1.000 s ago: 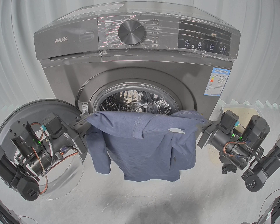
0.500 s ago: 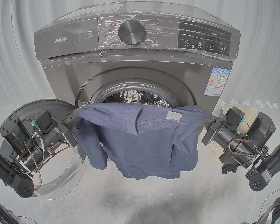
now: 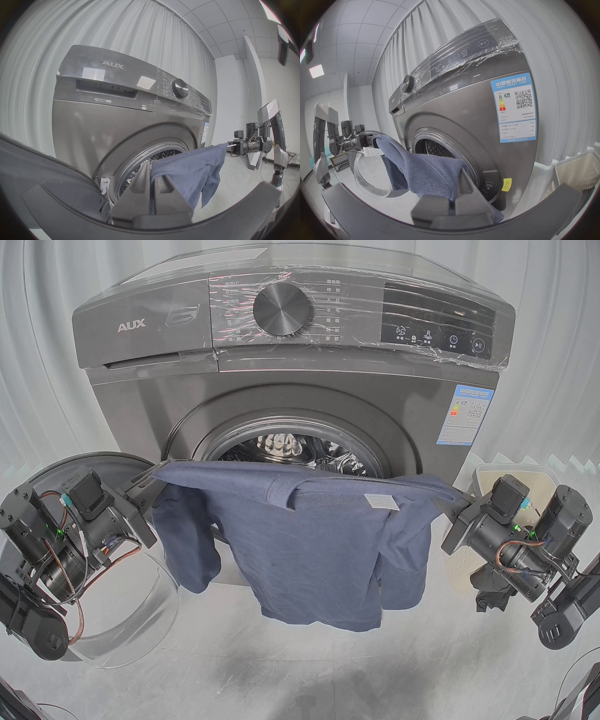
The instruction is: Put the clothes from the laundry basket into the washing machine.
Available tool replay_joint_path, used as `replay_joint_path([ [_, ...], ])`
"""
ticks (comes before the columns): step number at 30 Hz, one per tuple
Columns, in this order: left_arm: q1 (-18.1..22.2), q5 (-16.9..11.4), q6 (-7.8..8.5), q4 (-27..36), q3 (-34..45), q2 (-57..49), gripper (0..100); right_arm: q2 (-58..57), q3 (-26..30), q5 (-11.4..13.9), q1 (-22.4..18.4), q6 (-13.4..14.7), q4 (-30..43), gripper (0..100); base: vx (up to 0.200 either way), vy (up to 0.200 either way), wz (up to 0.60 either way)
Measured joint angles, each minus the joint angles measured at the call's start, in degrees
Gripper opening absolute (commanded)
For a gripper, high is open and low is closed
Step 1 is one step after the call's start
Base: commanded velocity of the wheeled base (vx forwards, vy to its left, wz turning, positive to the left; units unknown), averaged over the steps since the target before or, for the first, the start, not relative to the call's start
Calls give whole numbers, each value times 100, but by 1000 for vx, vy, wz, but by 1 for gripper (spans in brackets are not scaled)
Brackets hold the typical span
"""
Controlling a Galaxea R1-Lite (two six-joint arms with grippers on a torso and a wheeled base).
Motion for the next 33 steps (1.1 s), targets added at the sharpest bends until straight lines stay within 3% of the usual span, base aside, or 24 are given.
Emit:
replay_joint_path([
  [15,-24,16,0,-5,-20,-61,0,-66,-603,-254,168,28,7,0,0,0,0],
  [23,-85,9,-112,0,-100,-232,0,-163,-656,-268,267,37,29,0,0,0,0],
  [33,-157,5,-126,4,-87,-286,0,-174,-650,-271,290,63,29,0,0,0,0],
])
